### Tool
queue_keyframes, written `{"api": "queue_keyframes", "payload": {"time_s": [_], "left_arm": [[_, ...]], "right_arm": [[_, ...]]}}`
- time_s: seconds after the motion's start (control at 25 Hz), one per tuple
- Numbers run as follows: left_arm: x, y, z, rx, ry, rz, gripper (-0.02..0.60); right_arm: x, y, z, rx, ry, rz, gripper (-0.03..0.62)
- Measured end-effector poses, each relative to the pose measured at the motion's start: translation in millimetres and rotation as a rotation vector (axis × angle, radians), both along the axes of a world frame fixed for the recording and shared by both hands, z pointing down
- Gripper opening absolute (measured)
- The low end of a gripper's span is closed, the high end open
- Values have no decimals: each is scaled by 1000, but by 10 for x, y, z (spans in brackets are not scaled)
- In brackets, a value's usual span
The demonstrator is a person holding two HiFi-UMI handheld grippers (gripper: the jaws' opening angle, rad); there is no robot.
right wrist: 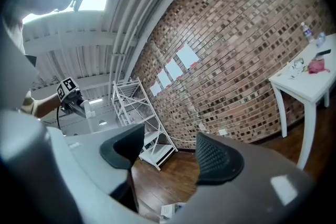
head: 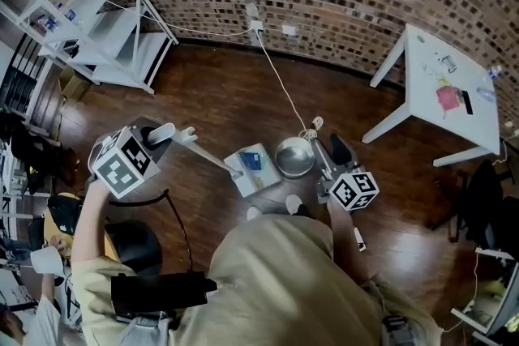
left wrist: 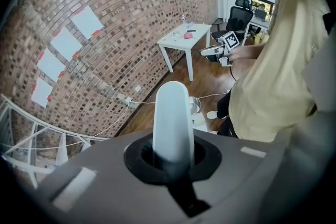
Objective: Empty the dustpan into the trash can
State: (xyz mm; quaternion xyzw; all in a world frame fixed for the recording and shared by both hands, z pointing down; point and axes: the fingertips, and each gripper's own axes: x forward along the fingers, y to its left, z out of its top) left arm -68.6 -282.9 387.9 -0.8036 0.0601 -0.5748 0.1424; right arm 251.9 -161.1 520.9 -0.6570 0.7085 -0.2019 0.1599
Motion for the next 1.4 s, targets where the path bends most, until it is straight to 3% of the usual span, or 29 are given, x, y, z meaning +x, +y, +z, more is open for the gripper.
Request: {"api": "queue_keyframes", "payload": {"time_s": [0.6,0.76,0.92,1.16,1.4], "left_arm": [[1104,64,868,-26,-23,115,3],[1327,-8,1002,44,-51,117,0],[1609,-45,995,54,-70,133,0],[2283,-222,1085,28,-147,132,0],[3137,-390,1226,7,-292,131,0]], "right_arm": [[380,495,151,-27,-30,146,290],[455,585,139,-25,-28,176,290],[502,672,193,-38,-39,204,288],[528,738,208,-47,-20,215,288],[528,764,120,-34,-10,215,287]]}}
